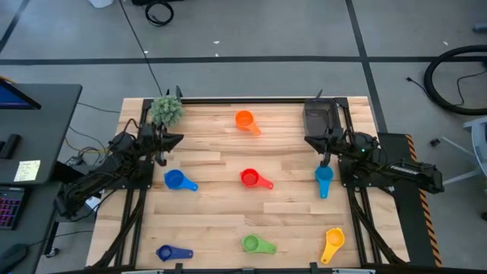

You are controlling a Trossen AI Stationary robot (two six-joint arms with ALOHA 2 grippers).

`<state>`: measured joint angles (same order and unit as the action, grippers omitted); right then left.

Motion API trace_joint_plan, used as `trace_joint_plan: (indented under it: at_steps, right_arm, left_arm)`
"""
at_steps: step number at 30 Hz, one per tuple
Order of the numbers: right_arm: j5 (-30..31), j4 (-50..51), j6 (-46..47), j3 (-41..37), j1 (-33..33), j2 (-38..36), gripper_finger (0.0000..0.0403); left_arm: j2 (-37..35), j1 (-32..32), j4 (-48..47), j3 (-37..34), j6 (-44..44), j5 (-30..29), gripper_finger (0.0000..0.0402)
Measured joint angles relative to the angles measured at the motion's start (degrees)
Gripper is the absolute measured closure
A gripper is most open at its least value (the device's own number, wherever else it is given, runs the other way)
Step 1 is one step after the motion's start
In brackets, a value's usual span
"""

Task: Nest measuring cups in basket
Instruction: Prepare the orange measuring cup

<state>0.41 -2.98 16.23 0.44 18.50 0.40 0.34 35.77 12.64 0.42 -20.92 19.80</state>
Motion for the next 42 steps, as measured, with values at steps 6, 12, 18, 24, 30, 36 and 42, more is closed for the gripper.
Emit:
trace_joint_plan:
  at_steps: [6, 12, 18, 24, 30, 36, 42]
  right_arm:
    - [0.6, -0.7, -0.1, 2.1, 0.0, 0.0, 0.0384]
    - [4.6, 0.1, -7.8, 9.4, 0.0, 1.0, 0.0384]
    - [9.3, 6.4, -14.2, 19.6, 0.0, 7.1, 0.0384]
    - [11.8, 18.2, -17.9, 32.3, 0.0, 19.9, 0.0384]
    - [12.0, 24.3, -19.4, 44.3, 0.0, 33.0, 0.0391]
    - [12.0, 34.1, -19.4, 54.2, 0.1, 43.8, 0.0397]
    - [12.0, 39.7, -19.7, 58.5, 0.1, 51.5, 0.0398]
  left_arm:
    - [0.0, 0.0, -2.8, 3.9, -0.9, -0.5, 0.0377]
    - [0.0, 0.0, -13.4, 13.1, -0.5, -0.5, 0.0377]
    - [4.3, 0.0, -22.8, 24.1, 2.7, -0.5, 0.0377]
    - [14.3, 0.0, -25.6, 34.0, 3.6, -0.4, 0.0377]
    - [26.5, 0.0, -31.9, 42.9, 3.6, 5.5, 0.0377]
    - [36.2, 0.0, -41.0, 50.9, 4.9, 7.5, 0.0377]
    - [41.6, 0.0, -51.2, 56.6, 3.8, 7.5, 0.0377]
